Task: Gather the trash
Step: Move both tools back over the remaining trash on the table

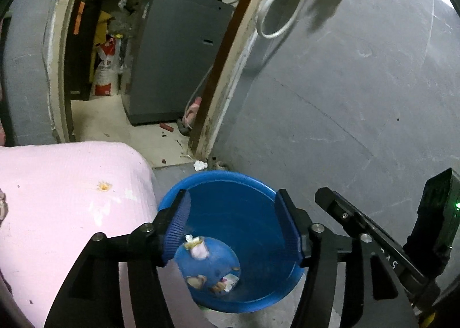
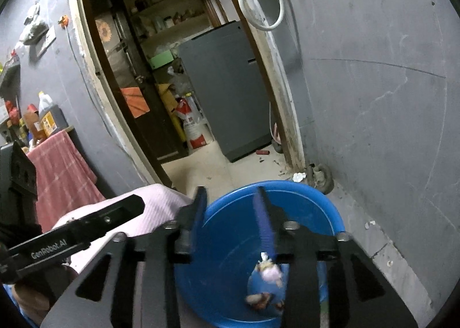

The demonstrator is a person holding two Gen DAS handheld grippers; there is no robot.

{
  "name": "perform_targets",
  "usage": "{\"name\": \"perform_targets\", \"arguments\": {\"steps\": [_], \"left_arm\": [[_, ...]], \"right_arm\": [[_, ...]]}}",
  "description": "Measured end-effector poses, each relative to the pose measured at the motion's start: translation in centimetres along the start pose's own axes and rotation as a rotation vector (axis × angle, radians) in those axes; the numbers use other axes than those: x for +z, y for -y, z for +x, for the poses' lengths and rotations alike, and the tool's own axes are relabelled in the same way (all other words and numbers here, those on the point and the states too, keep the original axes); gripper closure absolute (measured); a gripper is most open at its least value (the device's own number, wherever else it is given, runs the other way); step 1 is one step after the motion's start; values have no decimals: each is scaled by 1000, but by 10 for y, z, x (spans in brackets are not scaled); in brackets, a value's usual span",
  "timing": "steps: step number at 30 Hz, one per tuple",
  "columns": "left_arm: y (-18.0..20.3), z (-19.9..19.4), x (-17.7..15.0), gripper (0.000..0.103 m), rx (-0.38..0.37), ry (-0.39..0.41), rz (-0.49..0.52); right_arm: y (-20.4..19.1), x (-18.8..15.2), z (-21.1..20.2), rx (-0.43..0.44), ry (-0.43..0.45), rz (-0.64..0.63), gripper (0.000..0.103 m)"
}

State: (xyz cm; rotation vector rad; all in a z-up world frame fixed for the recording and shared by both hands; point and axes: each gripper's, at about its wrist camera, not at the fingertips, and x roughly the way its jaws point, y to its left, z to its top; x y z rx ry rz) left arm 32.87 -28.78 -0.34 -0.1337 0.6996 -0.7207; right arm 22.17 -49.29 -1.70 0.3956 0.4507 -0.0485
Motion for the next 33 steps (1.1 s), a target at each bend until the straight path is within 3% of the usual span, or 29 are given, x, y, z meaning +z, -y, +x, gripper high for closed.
{"name": "perform_targets", "arguments": {"steps": [2,6,9,11,15,18,33], "left_arm": [[0,-6,2,40,12,20,-5],[-5,-24,4,32,50,69,-5],[-8,-40,5,23,85,111,-1],[-11,-52,6,14,106,140,1],[-16,-76,9,8,162,202,18],[-22,-98,7,6,208,251,24],[-56,-175,-8,4,339,360,14]], "right_arm": [[0,0,-2,5,5,-2,64],[-2,2,-7,4,36,-6,47],[-5,4,-13,17,67,-4,44],[-8,5,-16,20,90,-10,28],[-17,6,-26,41,148,-27,16],[-26,7,-32,56,185,-44,0],[-93,11,-51,144,284,-191,0]]}}
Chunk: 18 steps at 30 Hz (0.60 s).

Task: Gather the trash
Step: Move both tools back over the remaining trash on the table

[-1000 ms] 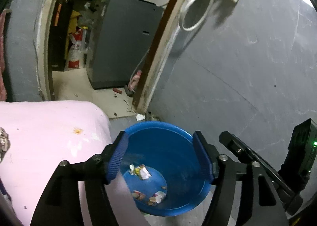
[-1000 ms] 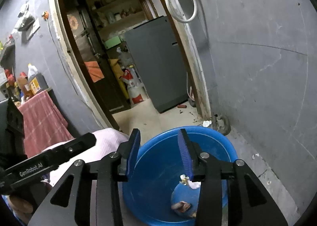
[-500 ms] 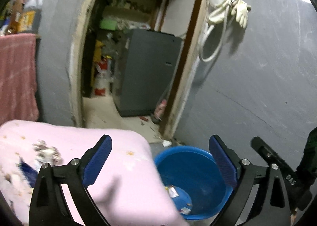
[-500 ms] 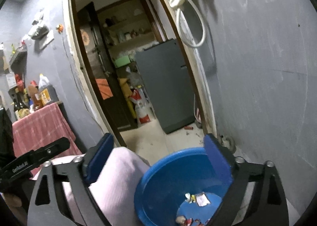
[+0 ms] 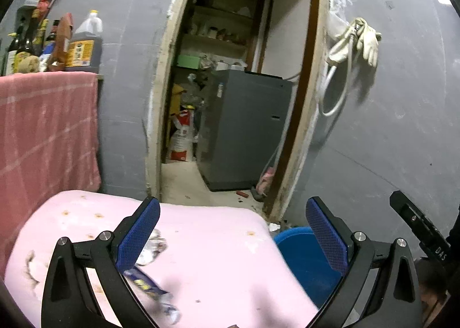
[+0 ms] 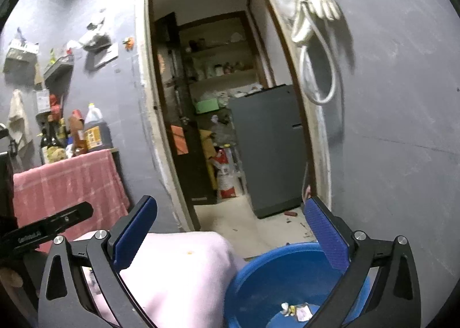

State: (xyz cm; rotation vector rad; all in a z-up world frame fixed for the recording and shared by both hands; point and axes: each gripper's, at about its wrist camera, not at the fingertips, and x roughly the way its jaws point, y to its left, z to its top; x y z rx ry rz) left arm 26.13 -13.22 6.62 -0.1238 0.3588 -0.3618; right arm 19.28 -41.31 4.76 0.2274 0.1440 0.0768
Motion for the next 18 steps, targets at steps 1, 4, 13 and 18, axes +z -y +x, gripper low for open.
{"name": "perform_targets", "arguments": {"steps": [1,4,13,18], "left_arm": [[-4,-3,1,4,9,4,-1],[-21,-16,2,4,40,13,-3],[-82,-34,-6,4,150,-4,-41],[-113,-31,-15,4,171,-50,-128]], "right_arm": [[-6,0,1,10,-1,-7,0],[-23,1,5,41,-5,-28,0],[-72,-9,23,119,-71,-102,0],[-91,-20,38,143,-130,-137,0]]}}
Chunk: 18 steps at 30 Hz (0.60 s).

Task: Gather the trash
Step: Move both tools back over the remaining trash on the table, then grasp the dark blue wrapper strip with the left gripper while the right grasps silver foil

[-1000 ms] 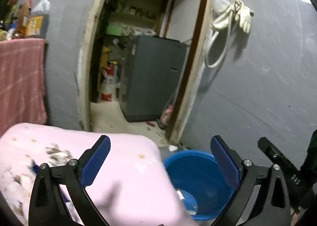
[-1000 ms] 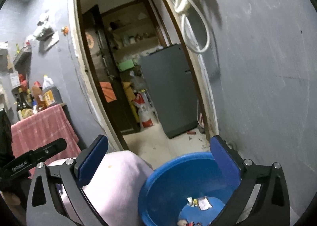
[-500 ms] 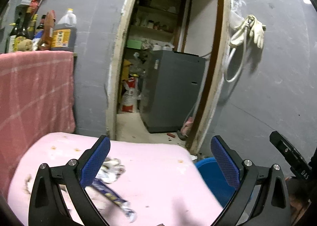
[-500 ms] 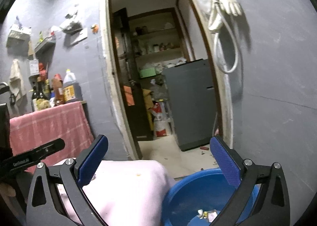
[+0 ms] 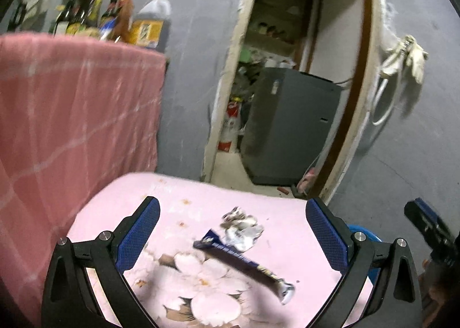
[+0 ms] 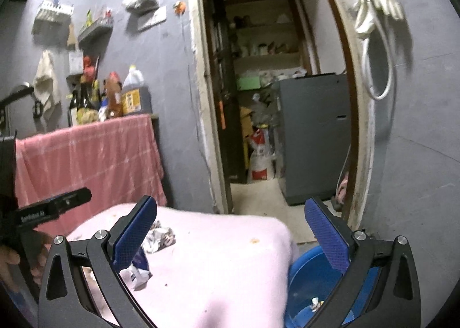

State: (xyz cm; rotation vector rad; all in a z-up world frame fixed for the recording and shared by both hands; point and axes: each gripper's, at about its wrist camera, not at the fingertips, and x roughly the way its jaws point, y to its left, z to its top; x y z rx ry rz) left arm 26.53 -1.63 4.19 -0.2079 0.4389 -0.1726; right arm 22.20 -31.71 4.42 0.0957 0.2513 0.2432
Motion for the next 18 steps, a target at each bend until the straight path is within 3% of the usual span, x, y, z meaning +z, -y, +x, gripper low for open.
{"name": "perform_targets", "arguments": {"steps": [8,18], "left_arm": [[-16,26,-11,4,42,-130,-56],[-17,57,-22,4,-4,-306,-156]], "right_arm": [[-23,-17,31,16,-112,-71,0],[-21,-31,48,-2,-196,-71,0]]}}
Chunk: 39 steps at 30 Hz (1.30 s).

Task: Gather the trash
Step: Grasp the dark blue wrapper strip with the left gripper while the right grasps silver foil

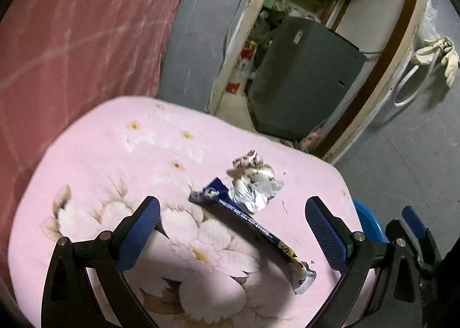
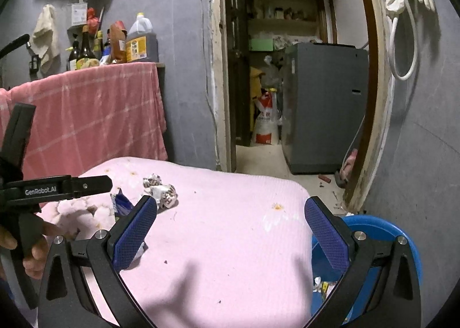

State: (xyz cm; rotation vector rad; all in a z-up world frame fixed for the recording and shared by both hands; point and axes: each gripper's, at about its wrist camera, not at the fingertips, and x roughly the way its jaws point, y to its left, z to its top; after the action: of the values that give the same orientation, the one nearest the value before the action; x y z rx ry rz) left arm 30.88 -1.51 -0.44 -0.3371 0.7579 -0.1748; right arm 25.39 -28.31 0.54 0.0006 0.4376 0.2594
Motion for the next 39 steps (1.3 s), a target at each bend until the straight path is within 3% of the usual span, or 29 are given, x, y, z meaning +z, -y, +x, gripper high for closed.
{"name": "perform_targets", "arguments": {"steps": [3,12,14,17,23,29,39], "left_arm": [[2,4,-3,8,-10,-29,5],[11,17,-4,58,-83,-121,-17],[15,18,-5,75,-89,-140,8],[18,16,-7,84,-97,-150,39],[9,5,-6,90,-102,-138,53],[-6,-4,3,92,-61,-136,70],[-45,-12,19,96,12,-164,117]], "right_arm": [[5,-2,2,-9,-14,13,0],[15,-5,4,-12,-31,48,0],[15,-5,4,-9,-32,49,0],[13,-5,5,-5,-38,49,0],[6,-8,15,13,-94,49,0],[-5,-11,26,40,-143,43,0],[-45,1,67,162,-251,-16,3]]}}
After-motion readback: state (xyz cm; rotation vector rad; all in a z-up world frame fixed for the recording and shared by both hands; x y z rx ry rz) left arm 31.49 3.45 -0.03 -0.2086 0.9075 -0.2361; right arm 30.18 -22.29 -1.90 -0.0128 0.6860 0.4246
